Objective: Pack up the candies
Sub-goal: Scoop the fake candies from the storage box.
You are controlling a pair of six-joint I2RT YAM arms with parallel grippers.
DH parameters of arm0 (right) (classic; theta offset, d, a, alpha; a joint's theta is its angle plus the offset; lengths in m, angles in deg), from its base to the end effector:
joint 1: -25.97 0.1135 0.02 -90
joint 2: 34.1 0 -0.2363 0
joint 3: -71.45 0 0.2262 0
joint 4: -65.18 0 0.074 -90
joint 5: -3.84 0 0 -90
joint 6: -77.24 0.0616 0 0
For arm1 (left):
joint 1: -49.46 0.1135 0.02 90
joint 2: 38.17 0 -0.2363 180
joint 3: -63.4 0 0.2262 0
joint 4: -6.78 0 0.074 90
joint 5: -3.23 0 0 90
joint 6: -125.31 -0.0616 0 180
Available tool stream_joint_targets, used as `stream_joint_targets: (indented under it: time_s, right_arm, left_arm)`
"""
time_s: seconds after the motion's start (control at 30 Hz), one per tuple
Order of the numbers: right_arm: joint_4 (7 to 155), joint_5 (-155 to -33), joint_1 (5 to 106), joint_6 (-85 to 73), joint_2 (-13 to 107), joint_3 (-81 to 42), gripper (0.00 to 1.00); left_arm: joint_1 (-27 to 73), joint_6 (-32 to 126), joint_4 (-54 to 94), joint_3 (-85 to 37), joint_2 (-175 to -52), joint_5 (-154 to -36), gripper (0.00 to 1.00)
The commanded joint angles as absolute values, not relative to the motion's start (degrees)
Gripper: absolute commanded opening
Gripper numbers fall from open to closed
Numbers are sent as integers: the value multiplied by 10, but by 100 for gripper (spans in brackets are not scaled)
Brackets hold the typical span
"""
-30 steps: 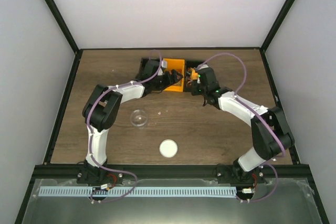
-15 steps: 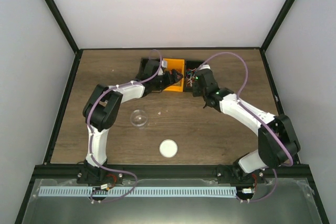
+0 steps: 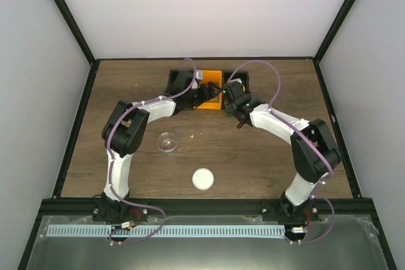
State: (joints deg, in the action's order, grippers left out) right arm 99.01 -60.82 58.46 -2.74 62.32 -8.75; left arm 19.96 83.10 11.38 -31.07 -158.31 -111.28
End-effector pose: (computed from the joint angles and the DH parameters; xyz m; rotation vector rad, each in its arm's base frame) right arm 0.3068 0.1641 0.1857 -0.2679 2.3280 -0.1816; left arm 0.3833 -0.2462 0.1543 -0.0819 2.3058 -1.2094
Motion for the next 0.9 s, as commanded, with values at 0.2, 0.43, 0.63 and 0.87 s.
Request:
stream_joint_targets:
  time_s: [0.2, 0.43, 0.63, 0.87]
  right_arm:
    - [975, -827, 570, -33, 619, -89, 2]
    - [937, -933, 537, 15, 597, -57, 1]
    - [839, -1063, 467, 104, 559, 38, 1]
    - [766, -1158, 419, 173, 550, 90, 1]
  left_arm:
    - [203, 829, 117, -330, -1601, -1123, 90]
    - [203, 831, 114, -329, -1602, -1128, 90]
    - [204, 838, 107, -329, -1609, -1133, 90]
    - [205, 838, 107, -329, -1612, -1134, 90]
